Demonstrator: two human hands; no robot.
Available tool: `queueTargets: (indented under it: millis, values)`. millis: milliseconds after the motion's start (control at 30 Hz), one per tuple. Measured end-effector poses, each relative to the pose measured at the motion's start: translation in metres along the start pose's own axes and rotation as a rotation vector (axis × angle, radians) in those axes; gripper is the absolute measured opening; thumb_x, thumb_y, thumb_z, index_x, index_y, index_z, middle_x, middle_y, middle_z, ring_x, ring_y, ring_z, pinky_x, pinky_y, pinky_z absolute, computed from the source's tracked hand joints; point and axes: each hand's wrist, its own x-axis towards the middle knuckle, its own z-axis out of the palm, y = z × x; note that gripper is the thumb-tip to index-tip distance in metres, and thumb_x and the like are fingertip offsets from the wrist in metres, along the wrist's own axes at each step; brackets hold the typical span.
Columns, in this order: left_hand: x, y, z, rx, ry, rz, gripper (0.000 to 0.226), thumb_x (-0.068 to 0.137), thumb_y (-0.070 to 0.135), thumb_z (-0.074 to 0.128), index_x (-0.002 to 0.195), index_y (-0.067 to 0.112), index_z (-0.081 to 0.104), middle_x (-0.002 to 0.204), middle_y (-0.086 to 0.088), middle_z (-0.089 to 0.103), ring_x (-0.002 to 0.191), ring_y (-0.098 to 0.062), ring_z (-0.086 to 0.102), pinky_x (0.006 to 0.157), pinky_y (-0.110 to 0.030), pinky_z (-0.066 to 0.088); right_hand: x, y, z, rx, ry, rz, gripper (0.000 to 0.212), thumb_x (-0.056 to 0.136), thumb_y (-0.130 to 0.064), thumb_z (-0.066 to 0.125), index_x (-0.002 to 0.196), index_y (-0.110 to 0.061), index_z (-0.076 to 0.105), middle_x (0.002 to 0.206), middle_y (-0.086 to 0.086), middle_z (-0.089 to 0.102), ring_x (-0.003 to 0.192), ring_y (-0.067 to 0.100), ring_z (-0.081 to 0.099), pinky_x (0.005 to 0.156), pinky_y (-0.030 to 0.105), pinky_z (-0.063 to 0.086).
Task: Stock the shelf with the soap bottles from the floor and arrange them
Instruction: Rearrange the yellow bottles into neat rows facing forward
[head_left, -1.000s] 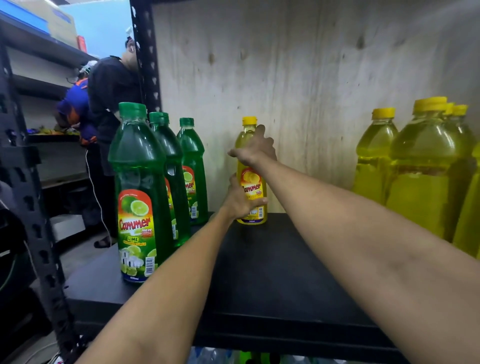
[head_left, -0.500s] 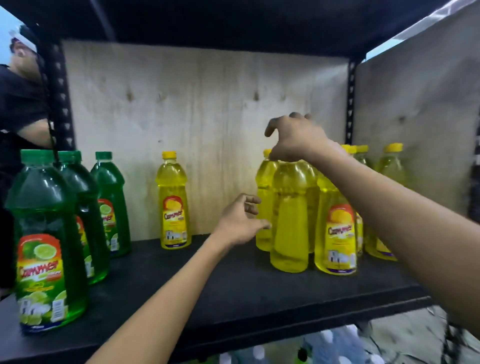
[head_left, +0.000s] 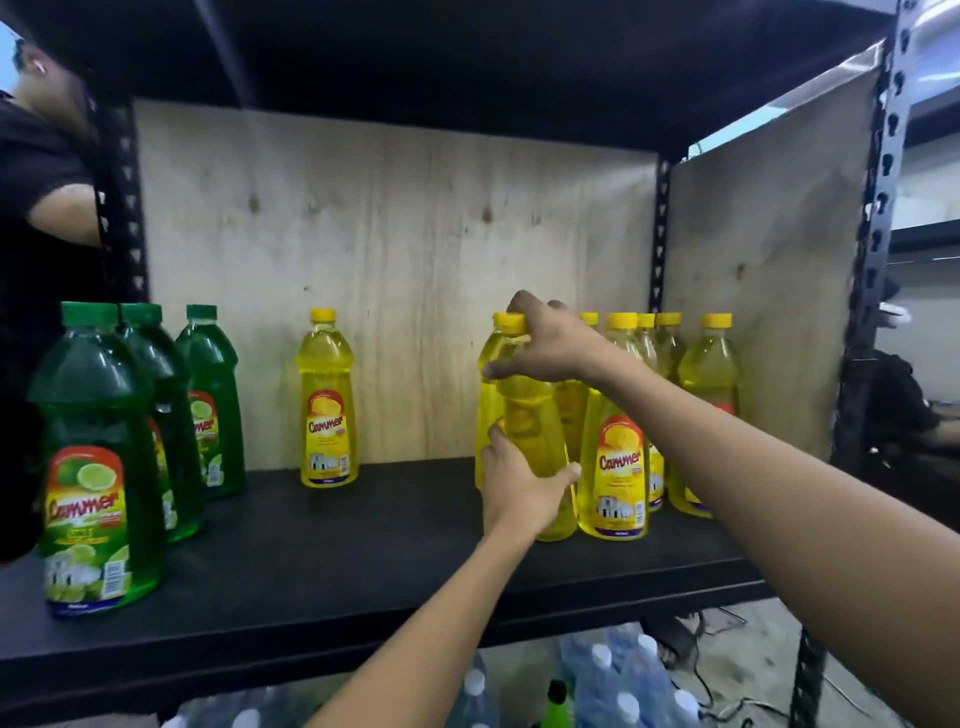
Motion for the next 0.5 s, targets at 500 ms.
queueTargets:
  millis: [500]
  values:
    - [0.041, -0.058, -0.140, -0.141, -0.214, 0.002, 0.102, 0.078, 0.010, 0.082, 0.152, 0.033, 0.016, 0.145, 0.003, 0.044, 0.135, -0.022, 0.046, 0.109, -0.047, 0.043, 0.037, -0.089, 0.060, 0.304, 0.046, 0.133, 0.079, 0.060, -0.052, 0.087, 0.122, -0.015, 0.055, 0.123, 0.013, 0.062, 0.112, 0.034, 0.060, 0.088, 0.047, 0.057]
